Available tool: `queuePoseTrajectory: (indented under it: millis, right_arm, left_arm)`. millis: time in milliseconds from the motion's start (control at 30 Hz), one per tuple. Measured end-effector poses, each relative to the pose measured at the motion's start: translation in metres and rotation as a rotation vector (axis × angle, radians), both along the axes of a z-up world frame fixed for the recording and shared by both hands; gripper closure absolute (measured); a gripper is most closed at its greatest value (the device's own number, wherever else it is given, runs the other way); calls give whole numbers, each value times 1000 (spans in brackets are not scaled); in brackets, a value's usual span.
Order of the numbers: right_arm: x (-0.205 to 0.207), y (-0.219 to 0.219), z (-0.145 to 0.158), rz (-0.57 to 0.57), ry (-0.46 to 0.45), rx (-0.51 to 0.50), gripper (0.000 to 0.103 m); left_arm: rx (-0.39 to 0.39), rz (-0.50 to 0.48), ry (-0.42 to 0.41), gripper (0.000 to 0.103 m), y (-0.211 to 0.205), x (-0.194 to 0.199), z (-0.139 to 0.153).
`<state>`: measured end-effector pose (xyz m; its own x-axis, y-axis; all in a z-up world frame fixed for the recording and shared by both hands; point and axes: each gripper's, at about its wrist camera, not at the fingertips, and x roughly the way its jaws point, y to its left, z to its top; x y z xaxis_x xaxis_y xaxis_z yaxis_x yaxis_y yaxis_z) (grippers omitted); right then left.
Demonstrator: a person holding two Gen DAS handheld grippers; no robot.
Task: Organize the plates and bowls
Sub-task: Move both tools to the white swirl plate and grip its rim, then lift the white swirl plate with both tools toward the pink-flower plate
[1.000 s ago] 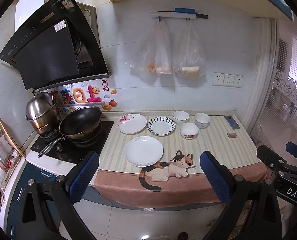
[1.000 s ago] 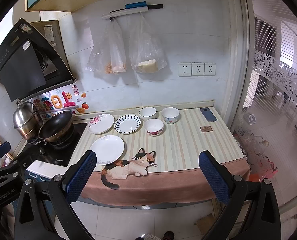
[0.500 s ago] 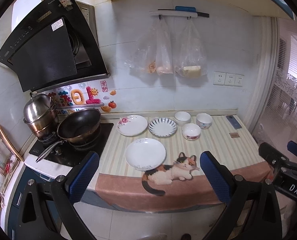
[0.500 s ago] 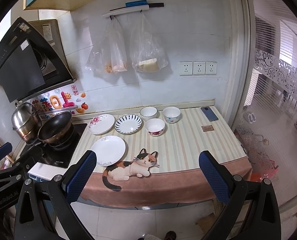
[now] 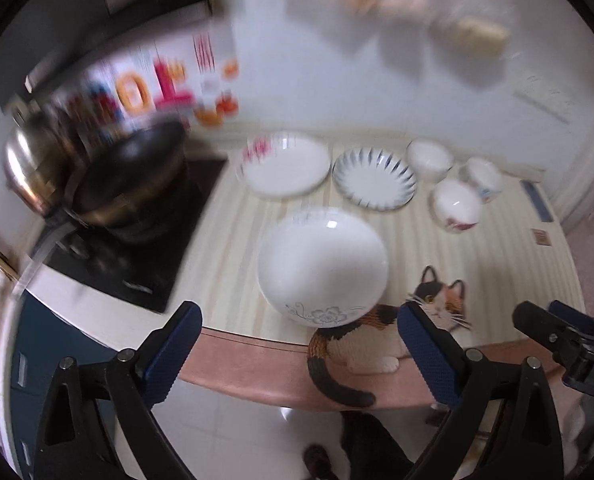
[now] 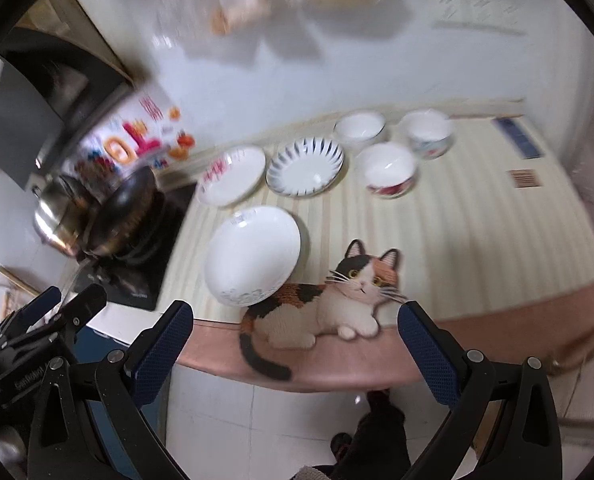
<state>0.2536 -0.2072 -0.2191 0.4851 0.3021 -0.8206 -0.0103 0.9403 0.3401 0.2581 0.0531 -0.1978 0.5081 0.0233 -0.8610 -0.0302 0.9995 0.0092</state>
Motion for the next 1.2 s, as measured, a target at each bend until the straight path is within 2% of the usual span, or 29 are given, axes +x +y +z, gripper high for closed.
queuePoseTrajectory:
  millis: [100, 200, 300, 367, 467, 533, 567, 600, 633, 667, 700, 767, 967, 1200]
  right_arm:
    - [62, 6, -55, 35, 91, 37, 0]
    - [119, 18, -111, 83, 191, 62, 2]
    - [167, 32, -166, 127, 294, 82, 9]
    - [186, 41, -191, 144, 342, 102, 15]
    - [206, 54, -215, 163, 360, 112, 23]
    - [213, 63, -225, 191, 371, 136, 37]
    - [215, 64, -228, 201, 378, 145, 41]
    - [219, 68, -233, 217, 375, 150, 51]
    - [219, 71, -234, 228, 371, 146, 68]
    - [221, 75, -238, 244, 366, 134, 76]
    - [220, 78, -238, 249, 362, 120, 86]
    - [219, 78, -237, 252, 328, 117, 87]
    - [219, 74, -233, 269, 313, 99, 87]
    - [207, 38, -213, 246, 285, 93, 87]
  left_arm:
    - [-81, 51, 133, 16, 20, 51, -49]
    - [-131, 116, 213, 21, 41, 89, -91]
    - [-141, 159, 280, 29, 55, 115, -127]
    - [-144, 181, 323, 31, 63, 130, -148]
    - [-140, 194, 376, 42, 73, 146, -174]
    - [-149, 183, 397, 52, 76, 156, -188]
    - [-159, 177, 402, 58, 76, 157, -192]
    - [-173, 173, 406, 62, 77, 158, -196]
    - [-180, 174, 409, 69, 77, 157, -199]
    - [-185, 172, 409, 74, 77, 156, -201]
    - [-186, 170, 400, 74, 76, 154, -201]
    - [-170, 164, 385, 74, 72, 150, -197]
    - [-155, 153, 365, 74, 57, 142, -187]
    - [-165, 101, 324, 74, 23, 130, -160]
